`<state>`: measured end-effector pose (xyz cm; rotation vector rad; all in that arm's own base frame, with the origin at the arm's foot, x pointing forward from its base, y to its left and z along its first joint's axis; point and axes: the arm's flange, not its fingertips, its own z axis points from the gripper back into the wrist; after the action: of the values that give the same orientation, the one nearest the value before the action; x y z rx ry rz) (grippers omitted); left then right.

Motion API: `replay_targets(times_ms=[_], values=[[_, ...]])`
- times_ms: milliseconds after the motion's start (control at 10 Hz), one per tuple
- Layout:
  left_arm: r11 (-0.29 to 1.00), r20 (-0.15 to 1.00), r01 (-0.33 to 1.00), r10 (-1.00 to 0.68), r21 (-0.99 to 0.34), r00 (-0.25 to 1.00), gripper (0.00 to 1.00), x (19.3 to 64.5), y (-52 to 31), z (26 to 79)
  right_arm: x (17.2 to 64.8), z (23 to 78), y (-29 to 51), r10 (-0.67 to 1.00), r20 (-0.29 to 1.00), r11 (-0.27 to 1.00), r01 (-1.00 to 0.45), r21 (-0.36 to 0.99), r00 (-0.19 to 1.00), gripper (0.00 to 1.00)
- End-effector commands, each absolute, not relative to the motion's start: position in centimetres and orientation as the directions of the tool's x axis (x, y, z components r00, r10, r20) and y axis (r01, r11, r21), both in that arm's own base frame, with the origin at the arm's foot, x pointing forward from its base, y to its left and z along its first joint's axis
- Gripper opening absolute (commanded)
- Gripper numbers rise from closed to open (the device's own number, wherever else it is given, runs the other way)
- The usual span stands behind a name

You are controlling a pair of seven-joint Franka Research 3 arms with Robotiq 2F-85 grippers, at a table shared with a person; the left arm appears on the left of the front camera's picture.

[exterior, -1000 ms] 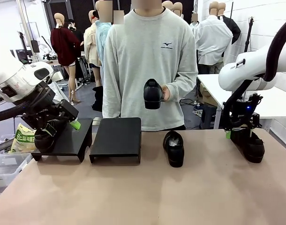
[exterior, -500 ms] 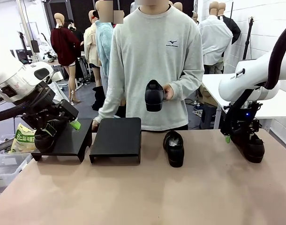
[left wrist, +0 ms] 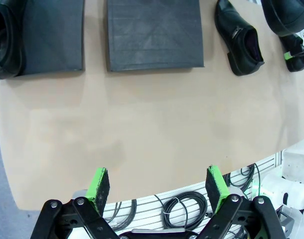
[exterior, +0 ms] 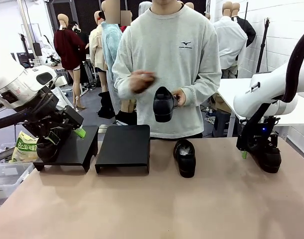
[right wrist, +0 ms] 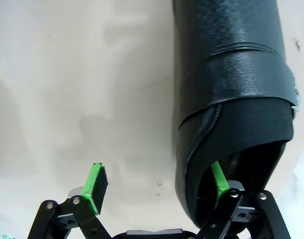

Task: Organize the shoes by placing them on the stand.
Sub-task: Pick up one Shoe and place it in the middle of the table.

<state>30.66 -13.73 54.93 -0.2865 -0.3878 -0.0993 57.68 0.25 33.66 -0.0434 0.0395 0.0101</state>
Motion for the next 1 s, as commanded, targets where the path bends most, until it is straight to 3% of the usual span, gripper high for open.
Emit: replay_targets(times_ms=[0, 400, 500, 900], values=[[0.950, 0.382, 0.155, -0.042, -0.270, 0.923, 1.00, 30.65, -13.72, 54.92, 57.42, 33.23, -0.07, -0.024, -0.004, 0.997, 0.023, -0.076, 1.000, 0.78], [0.950, 0.382, 0.155, -0.042, -0.270, 0.923, 1.00, 30.65, -13.72, 54.92, 57.63, 33.15, -0.57, -0.046, 0.008, 0.995, 0.047, -0.086, 0.999, 0.06], [0.950, 0.382, 0.155, -0.042, -0.270, 0.923, 1.00, 30.65, -13.72, 54.92, 57.71, 33.15, -0.74, -0.051, 0.009, 0.995, 0.051, -0.086, 0.999, 0.00], [0.950, 0.382, 0.155, -0.042, -0.270, 0.923, 1.00, 30.65, -13.72, 54.92, 57.89, 33.24, -1.02, -0.057, 0.010, 0.995, 0.058, -0.084, 0.998, 0.00]])
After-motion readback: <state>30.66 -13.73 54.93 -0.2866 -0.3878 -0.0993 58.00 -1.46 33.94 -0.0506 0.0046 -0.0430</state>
